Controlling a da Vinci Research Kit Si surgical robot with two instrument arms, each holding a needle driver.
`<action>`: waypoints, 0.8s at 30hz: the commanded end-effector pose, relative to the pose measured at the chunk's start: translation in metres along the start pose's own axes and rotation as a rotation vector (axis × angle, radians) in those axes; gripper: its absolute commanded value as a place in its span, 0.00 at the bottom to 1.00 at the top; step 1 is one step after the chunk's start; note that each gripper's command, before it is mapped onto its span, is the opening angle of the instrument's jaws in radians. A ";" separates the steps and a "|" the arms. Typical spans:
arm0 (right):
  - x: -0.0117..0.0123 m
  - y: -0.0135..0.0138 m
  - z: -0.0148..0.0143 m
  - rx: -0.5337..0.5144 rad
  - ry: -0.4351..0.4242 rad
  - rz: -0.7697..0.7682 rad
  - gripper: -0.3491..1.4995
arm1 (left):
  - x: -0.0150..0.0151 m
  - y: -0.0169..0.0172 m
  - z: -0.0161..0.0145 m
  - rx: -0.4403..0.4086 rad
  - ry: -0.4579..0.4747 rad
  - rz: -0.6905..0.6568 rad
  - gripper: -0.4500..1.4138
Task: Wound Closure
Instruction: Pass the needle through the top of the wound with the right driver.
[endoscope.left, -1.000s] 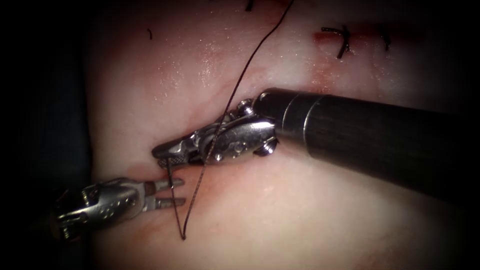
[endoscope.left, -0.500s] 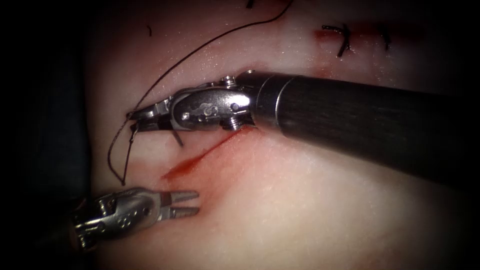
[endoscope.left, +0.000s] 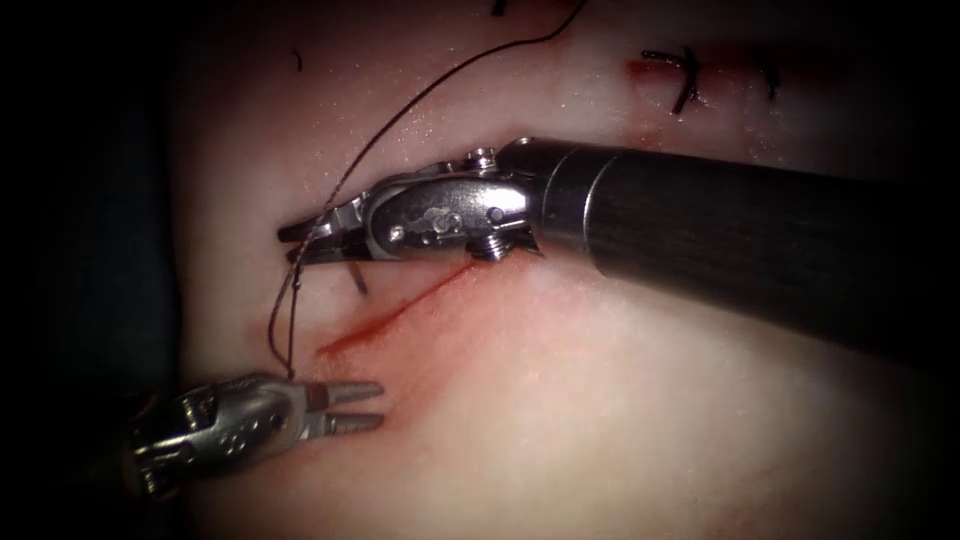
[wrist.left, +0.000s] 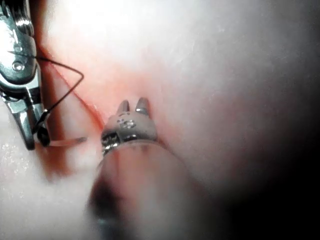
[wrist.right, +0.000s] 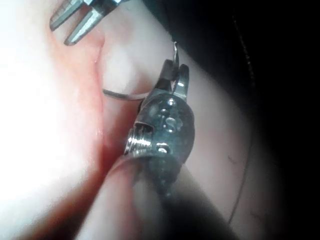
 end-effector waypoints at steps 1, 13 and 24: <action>0.0005 -0.0003 0.0005 0.002 0.004 -0.025 0.00 | -0.0001 -0.0004 0.0006 0.006 0.000 0.002 0.26; -0.0007 -0.0055 0.0000 0.104 0.031 -0.091 0.00 | -0.0007 -0.0007 -0.0001 0.012 -0.010 0.000 0.26; -0.0025 -0.0078 -0.0007 0.159 0.013 -0.076 0.00 | -0.0008 -0.0009 -0.0003 0.017 -0.014 -0.006 0.25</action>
